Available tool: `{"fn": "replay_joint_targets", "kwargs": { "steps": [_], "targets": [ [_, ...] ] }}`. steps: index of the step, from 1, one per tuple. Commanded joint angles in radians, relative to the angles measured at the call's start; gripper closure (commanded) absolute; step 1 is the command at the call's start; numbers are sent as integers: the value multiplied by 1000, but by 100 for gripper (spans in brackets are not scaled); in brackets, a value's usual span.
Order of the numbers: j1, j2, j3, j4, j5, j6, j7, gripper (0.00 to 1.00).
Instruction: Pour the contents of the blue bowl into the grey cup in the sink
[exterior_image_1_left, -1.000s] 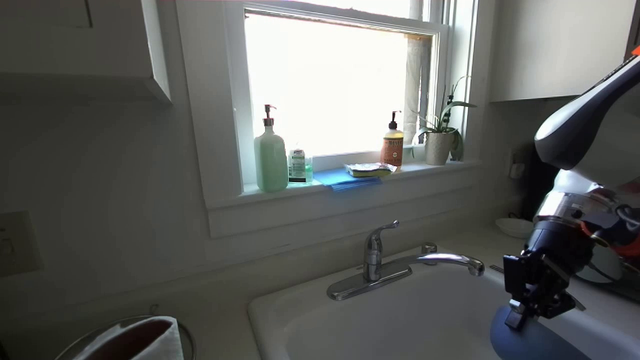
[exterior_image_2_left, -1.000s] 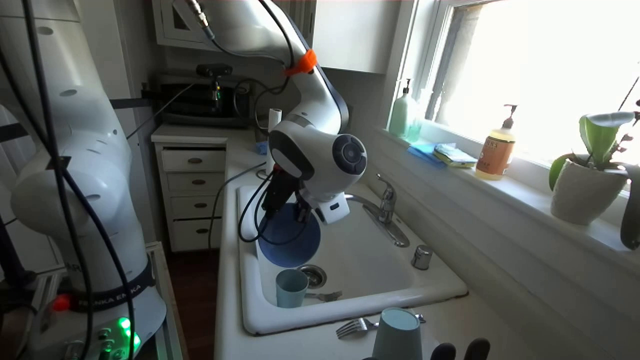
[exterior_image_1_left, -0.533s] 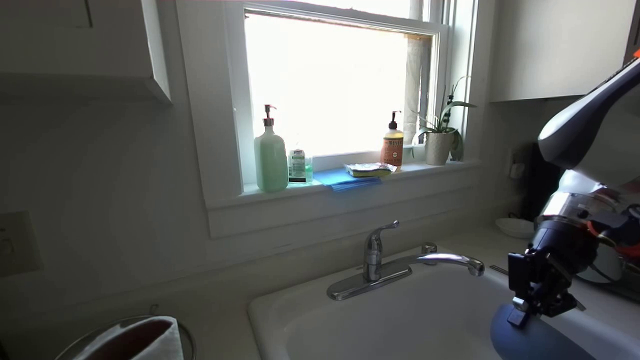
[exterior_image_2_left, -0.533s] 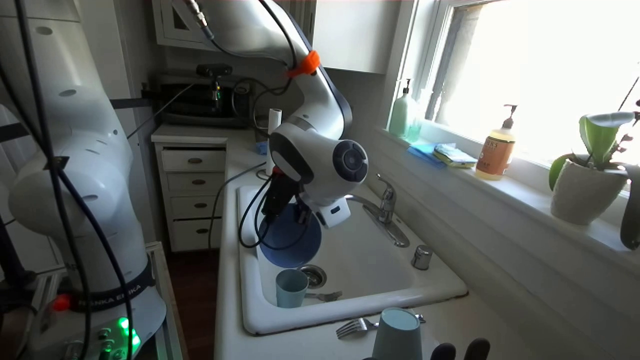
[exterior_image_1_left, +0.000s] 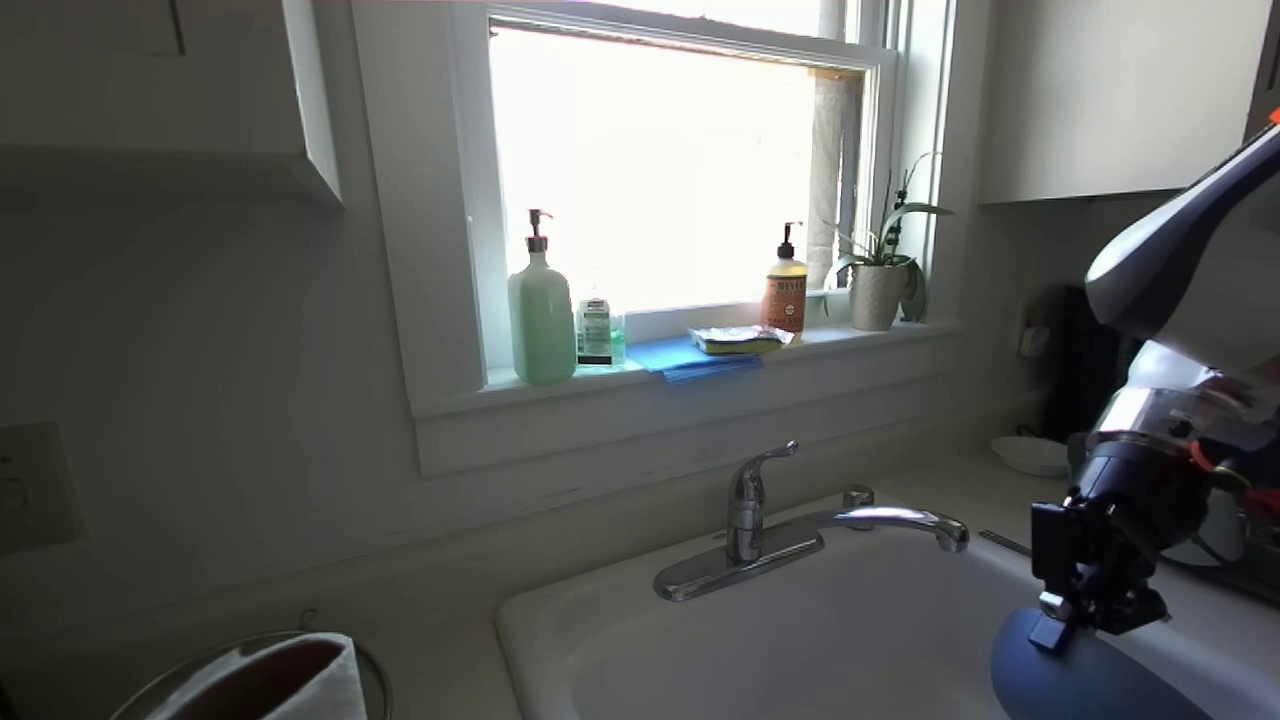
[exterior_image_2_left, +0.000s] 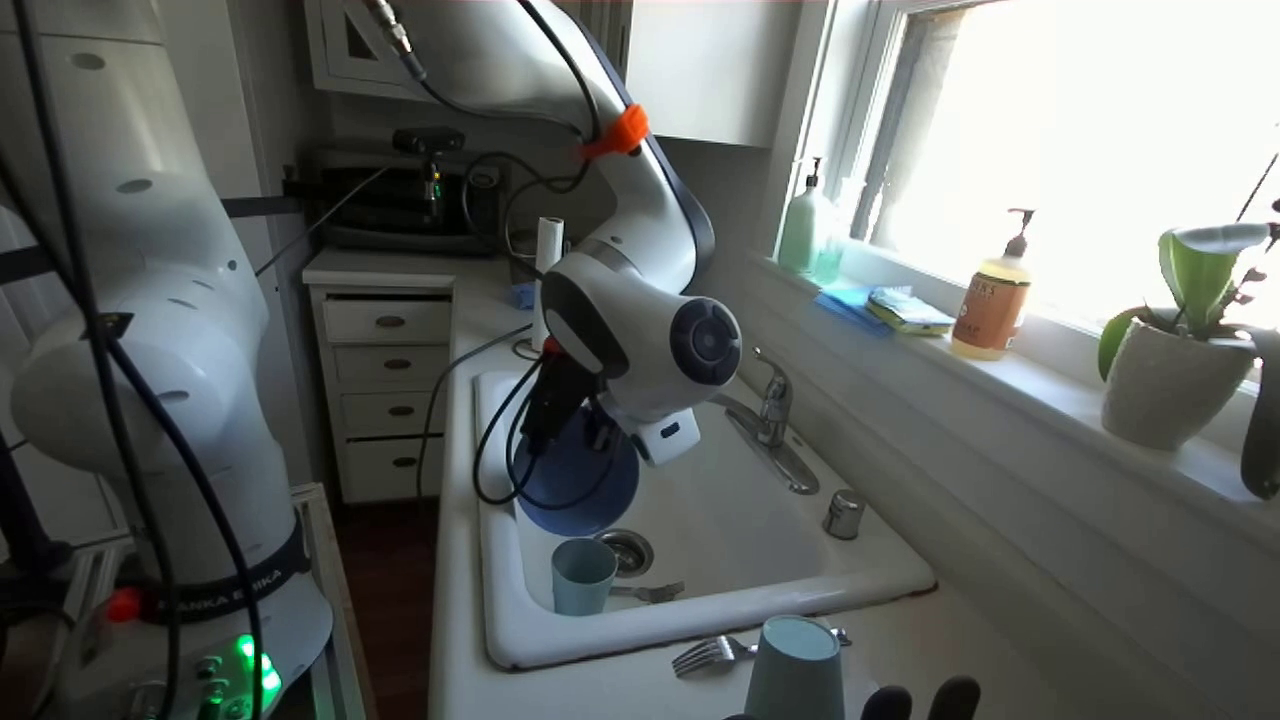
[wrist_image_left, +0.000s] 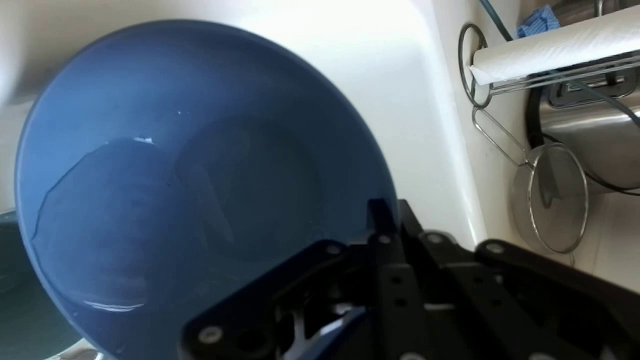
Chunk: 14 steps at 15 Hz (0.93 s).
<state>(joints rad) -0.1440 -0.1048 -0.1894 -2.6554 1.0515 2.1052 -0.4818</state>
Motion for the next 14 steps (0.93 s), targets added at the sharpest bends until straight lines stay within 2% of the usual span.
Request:
{"fn": "replay_joint_targets", "kwargs": {
  "steps": [1,14],
  "targets": [
    [-20,3,-16,-5,33,-44,-43,99],
    [-60,31,-50,0,42,-127,-128,99]
  ]
}}
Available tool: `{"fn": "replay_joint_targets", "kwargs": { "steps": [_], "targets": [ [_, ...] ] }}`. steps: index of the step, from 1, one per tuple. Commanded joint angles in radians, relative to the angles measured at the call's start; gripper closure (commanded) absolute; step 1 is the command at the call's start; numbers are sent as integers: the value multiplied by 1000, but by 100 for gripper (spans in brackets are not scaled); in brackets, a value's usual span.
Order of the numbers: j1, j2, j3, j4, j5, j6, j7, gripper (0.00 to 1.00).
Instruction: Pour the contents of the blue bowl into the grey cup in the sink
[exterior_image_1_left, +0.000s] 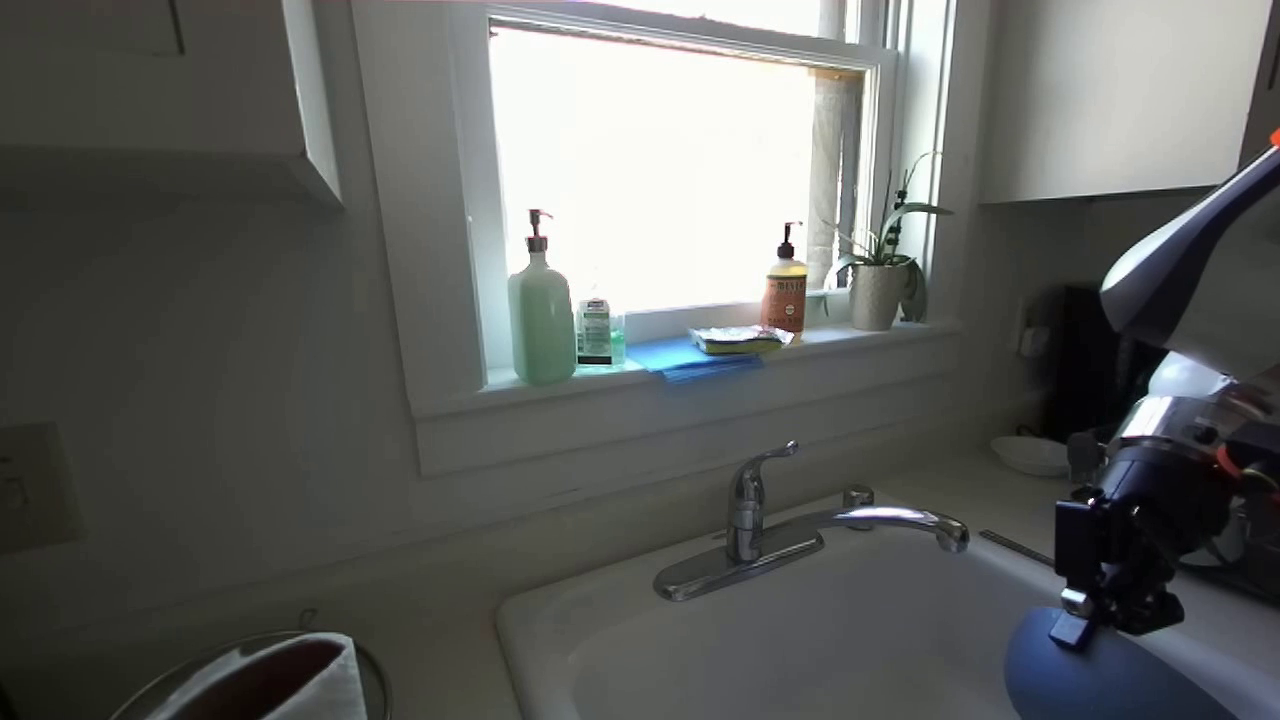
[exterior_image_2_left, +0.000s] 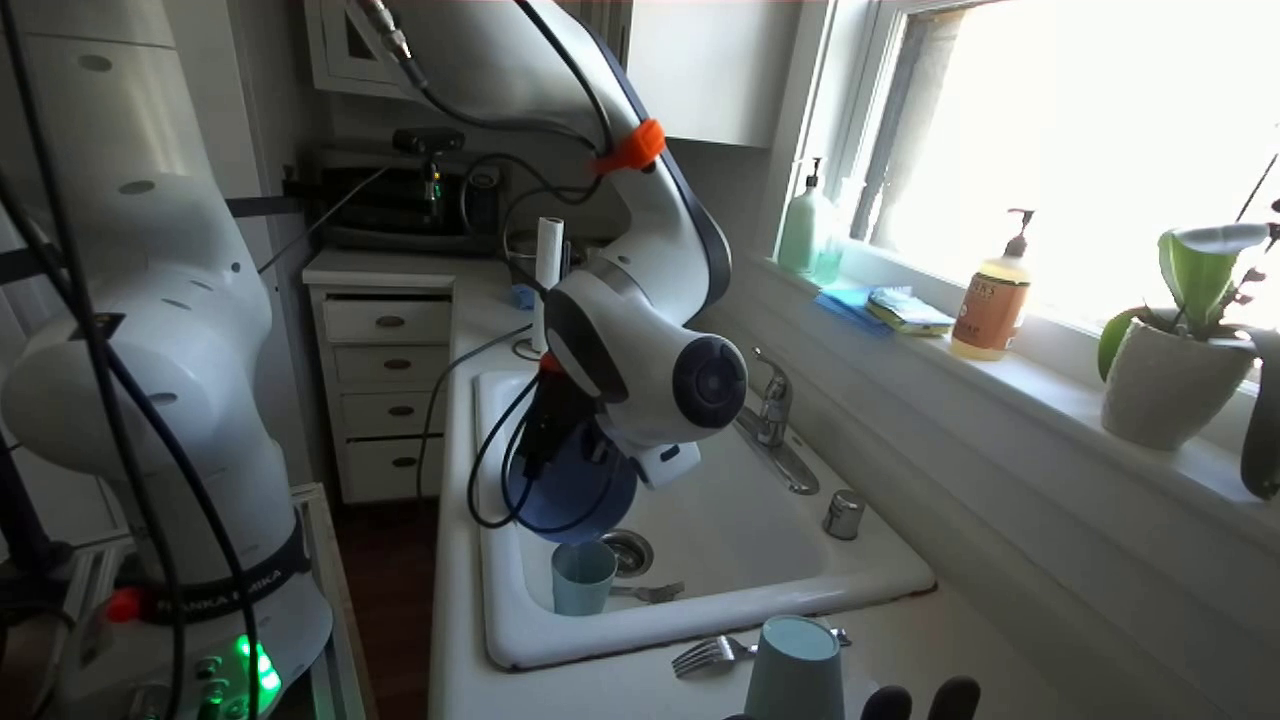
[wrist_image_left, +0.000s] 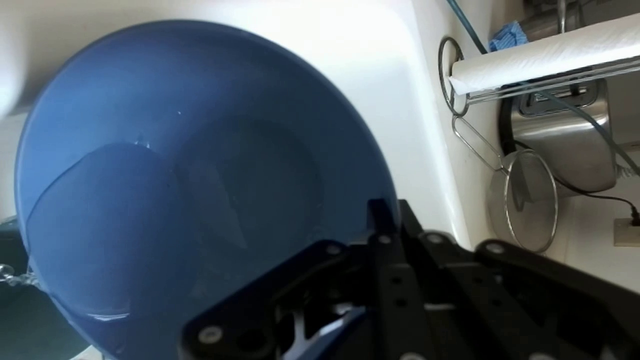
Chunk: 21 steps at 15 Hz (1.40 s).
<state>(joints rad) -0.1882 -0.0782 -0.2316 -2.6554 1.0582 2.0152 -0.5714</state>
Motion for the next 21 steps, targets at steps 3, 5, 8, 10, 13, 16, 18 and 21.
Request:
{"fn": "replay_joint_targets", "kwargs": {
  "steps": [3,5,8,10,13,16,18,21],
  "targets": [
    [-21,7,-10,-1,38,-43,-53,99],
    [-23,10,-13,0,43,-49,-64,99],
    [-26,14,-16,2,56,-62,-82,99],
    [-28,13,-17,1,65,-61,-92,99],
    [-31,15,-19,3,69,-60,-100,99],
    [-36,13,-21,3,67,-60,-99,99],
    [-39,11,-25,4,63,-65,-99,99],
    [-45,13,-30,6,57,-79,-112,99]
  ]
}}
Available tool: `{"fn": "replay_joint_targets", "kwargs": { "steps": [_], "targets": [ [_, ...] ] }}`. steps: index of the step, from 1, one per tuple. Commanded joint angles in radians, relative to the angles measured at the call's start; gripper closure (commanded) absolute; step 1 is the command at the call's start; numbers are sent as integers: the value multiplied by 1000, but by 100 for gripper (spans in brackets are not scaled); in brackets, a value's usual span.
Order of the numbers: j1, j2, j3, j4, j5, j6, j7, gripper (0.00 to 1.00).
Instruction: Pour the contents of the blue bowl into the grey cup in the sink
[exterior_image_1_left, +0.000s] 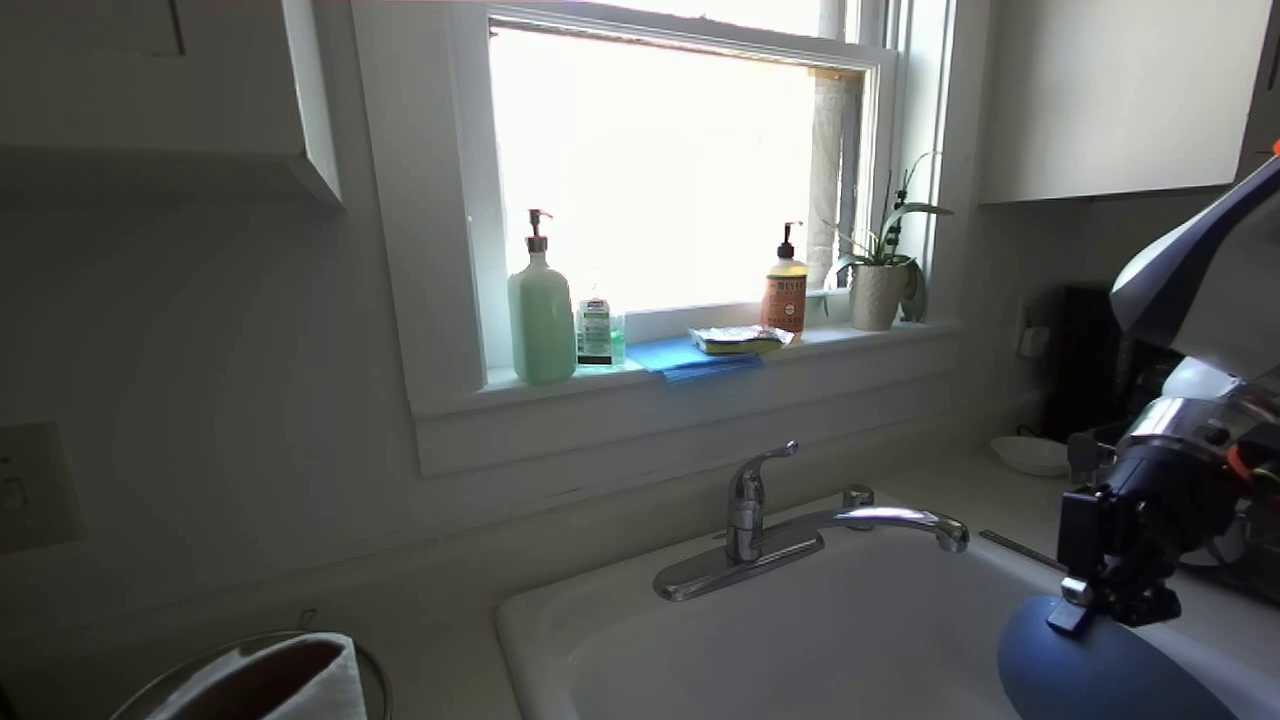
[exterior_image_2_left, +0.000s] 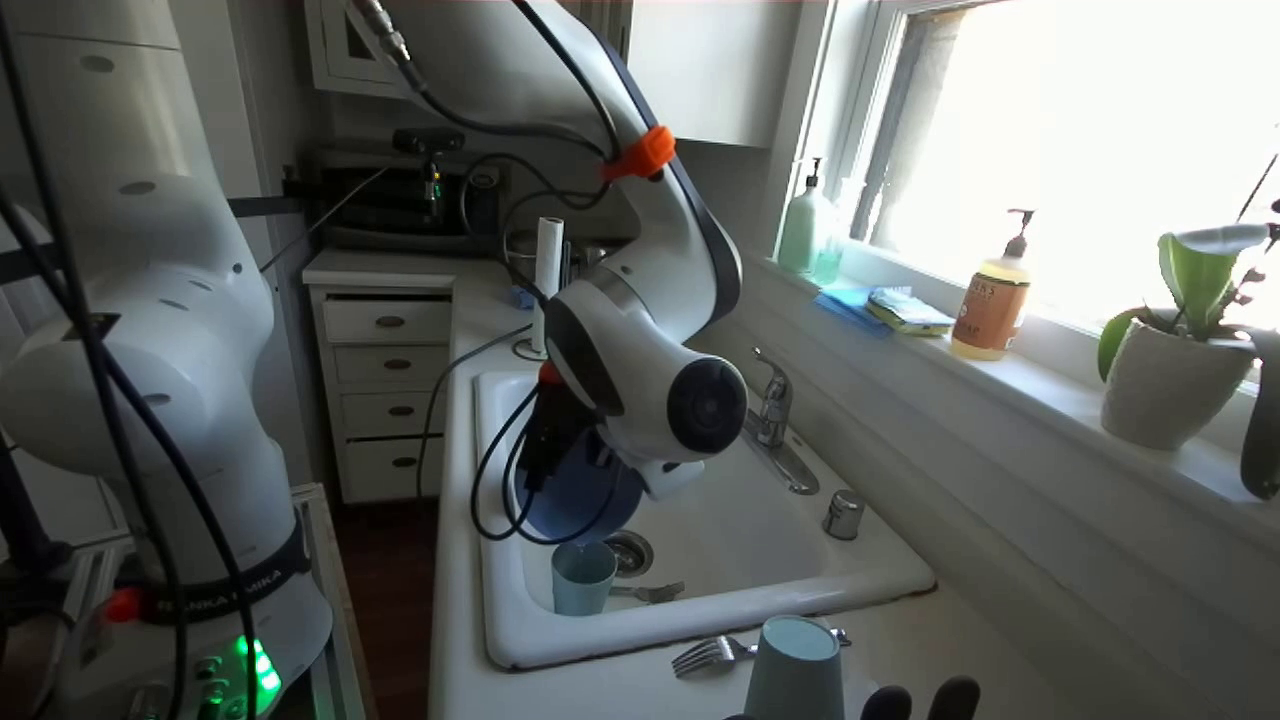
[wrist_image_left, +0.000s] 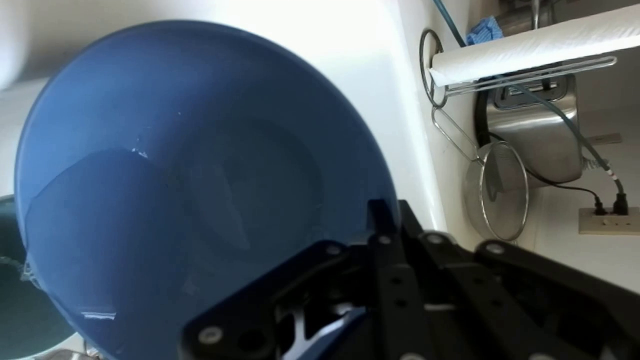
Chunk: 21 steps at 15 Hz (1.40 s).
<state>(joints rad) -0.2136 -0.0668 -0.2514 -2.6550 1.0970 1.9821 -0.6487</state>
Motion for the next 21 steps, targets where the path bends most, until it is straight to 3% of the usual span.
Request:
{"fn": "replay_joint_targets", "kwargs": {
  "steps": [1,12,21],
  "targets": [
    [-22,3,-12,7,18,-51,-38,99],
    [-41,7,-28,13,3,-85,-44,99],
    [-3,-38,33,11,-46,36,66,99]
  ]
}}
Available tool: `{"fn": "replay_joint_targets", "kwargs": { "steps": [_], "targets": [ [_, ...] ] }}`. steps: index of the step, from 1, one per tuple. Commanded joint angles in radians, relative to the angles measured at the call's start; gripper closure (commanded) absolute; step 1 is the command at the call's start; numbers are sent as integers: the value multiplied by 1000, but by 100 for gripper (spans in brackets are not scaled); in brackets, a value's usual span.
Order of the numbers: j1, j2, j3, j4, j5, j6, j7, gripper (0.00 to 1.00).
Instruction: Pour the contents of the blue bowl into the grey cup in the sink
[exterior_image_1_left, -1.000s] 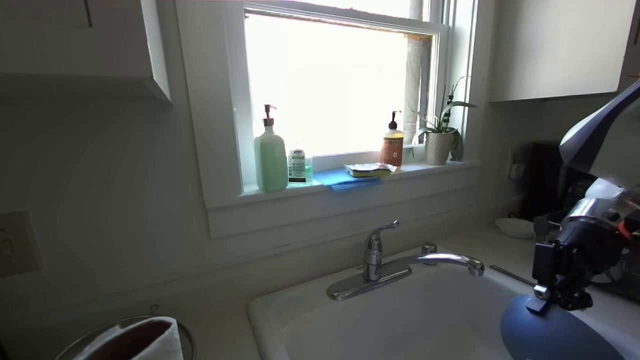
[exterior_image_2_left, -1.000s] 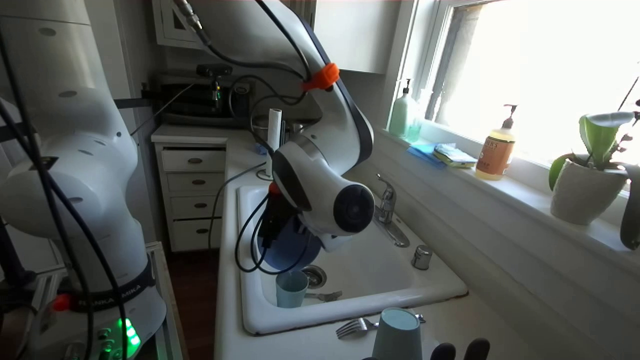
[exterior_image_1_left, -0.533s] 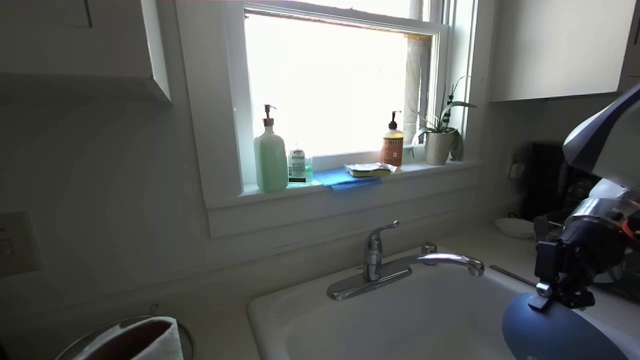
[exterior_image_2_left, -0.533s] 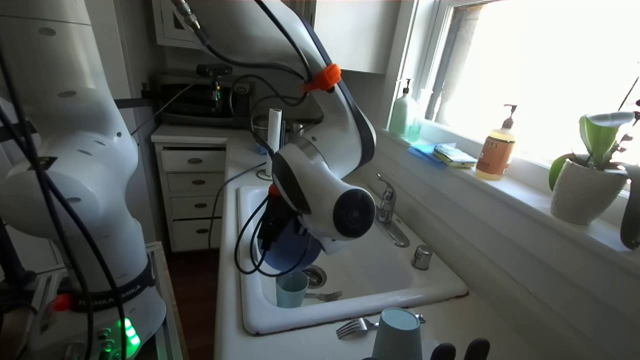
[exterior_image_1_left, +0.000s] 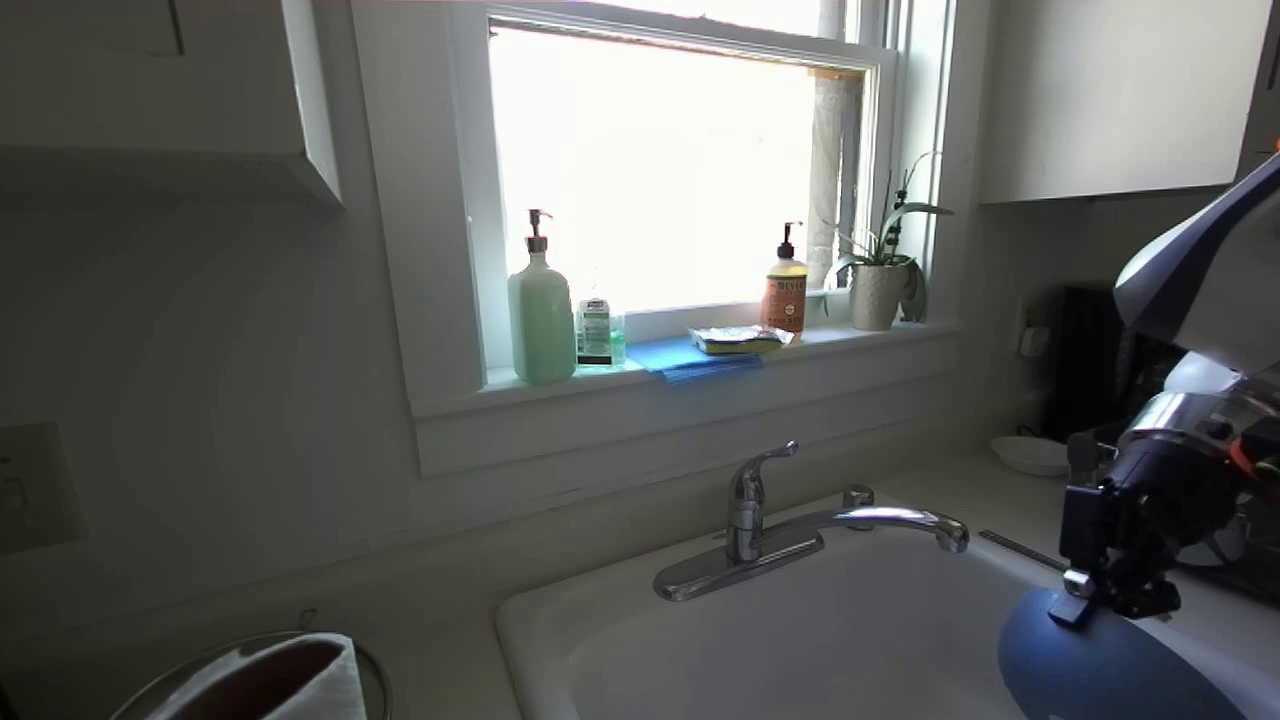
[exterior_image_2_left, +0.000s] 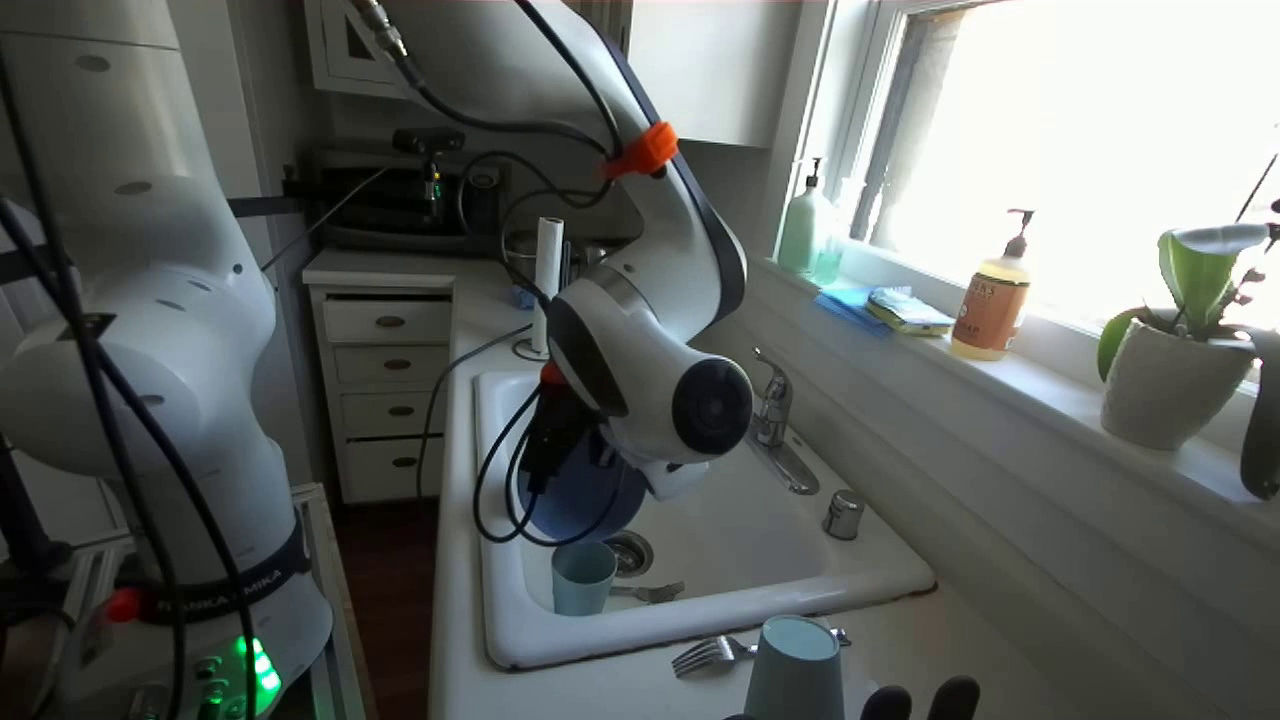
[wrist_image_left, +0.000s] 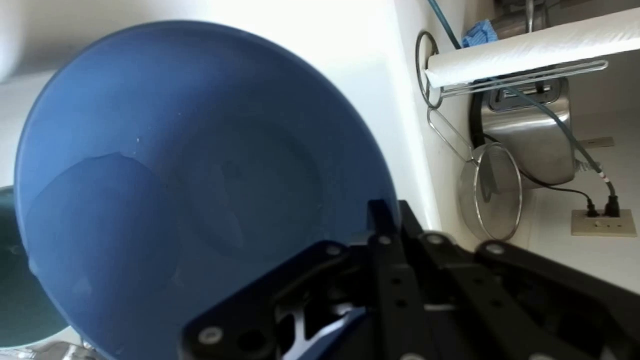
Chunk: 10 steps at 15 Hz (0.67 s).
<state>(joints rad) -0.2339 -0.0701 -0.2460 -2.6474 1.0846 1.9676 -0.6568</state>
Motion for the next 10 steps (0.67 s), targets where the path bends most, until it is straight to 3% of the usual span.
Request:
{"fn": "replay_joint_targets", "kwargs": {
  "steps": [1,5,10],
  "targets": [
    [23,-37,38,5,-42,69,92,99],
    [55,-52,84,9,-100,158,193,99],
    [92,-84,145,3,-316,310,452,99]
  ]
}}
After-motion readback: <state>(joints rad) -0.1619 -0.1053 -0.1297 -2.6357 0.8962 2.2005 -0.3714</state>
